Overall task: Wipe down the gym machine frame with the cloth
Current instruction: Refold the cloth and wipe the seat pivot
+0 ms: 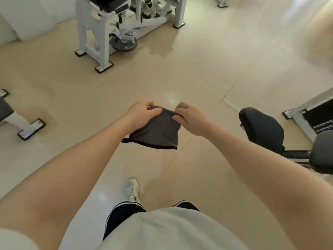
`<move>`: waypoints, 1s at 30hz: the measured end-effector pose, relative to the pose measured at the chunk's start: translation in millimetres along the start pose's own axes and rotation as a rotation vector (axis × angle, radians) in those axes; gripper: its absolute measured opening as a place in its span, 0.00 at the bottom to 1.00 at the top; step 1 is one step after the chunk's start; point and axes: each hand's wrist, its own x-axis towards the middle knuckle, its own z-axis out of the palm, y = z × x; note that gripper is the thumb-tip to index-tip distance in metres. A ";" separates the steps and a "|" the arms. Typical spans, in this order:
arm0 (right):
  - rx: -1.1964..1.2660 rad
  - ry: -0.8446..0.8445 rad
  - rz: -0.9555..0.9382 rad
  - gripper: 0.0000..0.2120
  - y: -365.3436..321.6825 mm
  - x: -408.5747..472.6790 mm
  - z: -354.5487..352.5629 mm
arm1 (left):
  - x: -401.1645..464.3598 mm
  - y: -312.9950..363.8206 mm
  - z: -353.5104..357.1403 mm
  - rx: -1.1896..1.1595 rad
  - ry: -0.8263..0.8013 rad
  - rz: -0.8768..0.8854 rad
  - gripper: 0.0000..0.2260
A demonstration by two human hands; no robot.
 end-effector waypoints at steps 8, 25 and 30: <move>0.098 0.068 0.294 0.10 69.5 79.6 -30.6 | 174.3 43.5 -37.3 -0.021 -0.304 0.060 0.08; 0.764 0.481 1.194 0.14 406.0 143.0 -153.0 | 515.5 257.7 153.6 0.233 -0.685 0.280 0.06; 1.426 0.890 1.366 0.13 479.1 156.2 -179.5 | 579.6 306.8 229.9 0.256 -0.837 0.322 0.05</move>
